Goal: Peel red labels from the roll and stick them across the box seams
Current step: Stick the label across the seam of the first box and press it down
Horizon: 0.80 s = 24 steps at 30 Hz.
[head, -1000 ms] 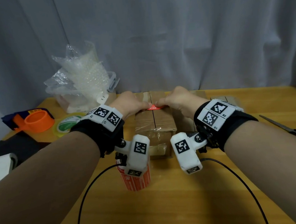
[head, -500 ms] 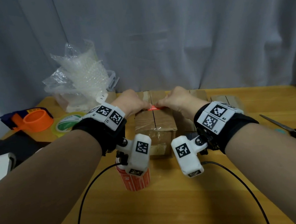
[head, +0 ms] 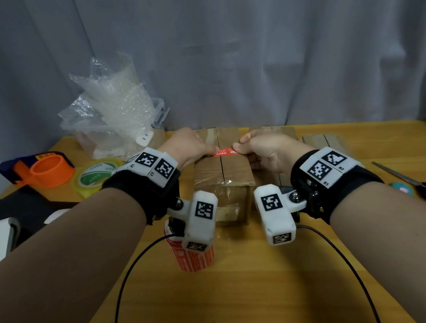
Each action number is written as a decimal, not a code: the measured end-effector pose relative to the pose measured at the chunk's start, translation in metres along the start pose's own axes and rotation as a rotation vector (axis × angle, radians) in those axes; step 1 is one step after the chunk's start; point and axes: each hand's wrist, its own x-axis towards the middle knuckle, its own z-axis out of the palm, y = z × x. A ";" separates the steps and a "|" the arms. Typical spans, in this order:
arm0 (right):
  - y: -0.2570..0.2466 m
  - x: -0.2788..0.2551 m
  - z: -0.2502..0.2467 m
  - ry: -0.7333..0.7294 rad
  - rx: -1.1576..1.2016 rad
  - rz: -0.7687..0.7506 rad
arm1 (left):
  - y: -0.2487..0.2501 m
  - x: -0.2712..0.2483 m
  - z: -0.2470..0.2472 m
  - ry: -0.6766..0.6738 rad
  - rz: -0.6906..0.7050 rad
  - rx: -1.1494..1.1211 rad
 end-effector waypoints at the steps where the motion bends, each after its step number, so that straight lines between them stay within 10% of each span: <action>1: 0.000 0.000 -0.001 -0.009 0.013 0.004 | 0.000 0.000 0.000 -0.004 0.001 0.001; 19: -0.002 -0.017 0.010 0.104 -0.290 -0.053 | -0.006 0.004 -0.011 -0.009 -0.036 0.224; 24: 0.000 -0.016 0.011 0.087 -0.274 -0.062 | -0.020 0.004 -0.009 -0.112 -0.129 -0.054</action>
